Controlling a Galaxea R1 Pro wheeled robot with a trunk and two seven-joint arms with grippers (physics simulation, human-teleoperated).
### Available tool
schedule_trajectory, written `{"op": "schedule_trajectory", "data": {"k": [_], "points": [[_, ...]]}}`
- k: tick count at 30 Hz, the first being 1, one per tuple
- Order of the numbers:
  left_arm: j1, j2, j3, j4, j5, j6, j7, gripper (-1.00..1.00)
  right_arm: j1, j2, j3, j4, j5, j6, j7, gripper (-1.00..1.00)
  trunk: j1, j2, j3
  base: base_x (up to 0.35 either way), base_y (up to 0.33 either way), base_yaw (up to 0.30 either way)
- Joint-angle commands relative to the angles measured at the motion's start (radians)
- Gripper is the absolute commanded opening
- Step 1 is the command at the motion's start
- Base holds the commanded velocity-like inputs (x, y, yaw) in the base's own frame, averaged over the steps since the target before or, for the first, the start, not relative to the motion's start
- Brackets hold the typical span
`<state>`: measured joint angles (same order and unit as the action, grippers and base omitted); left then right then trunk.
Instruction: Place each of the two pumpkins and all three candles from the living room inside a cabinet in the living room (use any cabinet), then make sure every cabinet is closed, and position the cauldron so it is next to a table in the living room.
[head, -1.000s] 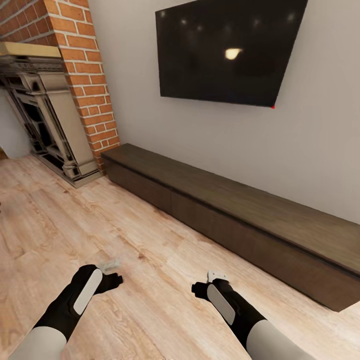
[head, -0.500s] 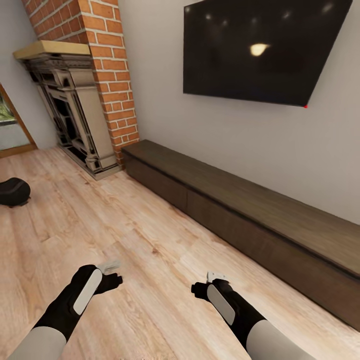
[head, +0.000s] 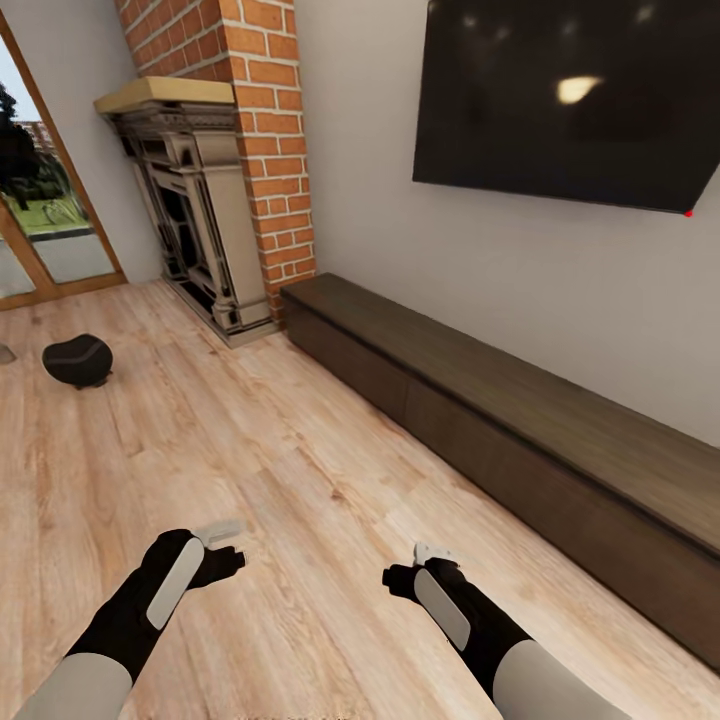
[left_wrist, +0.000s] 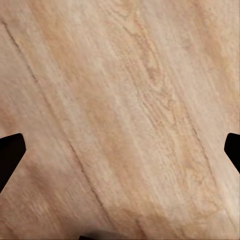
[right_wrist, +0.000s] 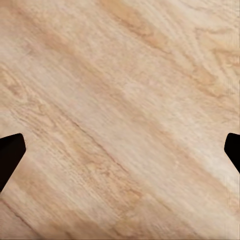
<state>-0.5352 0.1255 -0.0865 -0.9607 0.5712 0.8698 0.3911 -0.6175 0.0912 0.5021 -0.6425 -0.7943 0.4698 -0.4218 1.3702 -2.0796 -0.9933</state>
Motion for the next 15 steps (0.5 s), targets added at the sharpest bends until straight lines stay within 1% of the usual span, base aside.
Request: {"op": "schedule_trajectory", "data": {"k": [1,15], "points": [[-0.001,0.001,-0.004,-0.001,0.010,0.002,0.010,1.00,-0.001,-0.001,0.004,-0.001,-0.009,0.001,-0.009,1.00,0.000,0.000,-0.002,0.000,0.000,0.238],[-0.001,0.000,-0.004,0.000,0.010,0.002,0.010,1.00,-0.001,-0.001,0.006,0.000,-0.008,0.000,-0.009,1.00,0.000,0.000,-0.014,0.000,0.000,0.238]]}}
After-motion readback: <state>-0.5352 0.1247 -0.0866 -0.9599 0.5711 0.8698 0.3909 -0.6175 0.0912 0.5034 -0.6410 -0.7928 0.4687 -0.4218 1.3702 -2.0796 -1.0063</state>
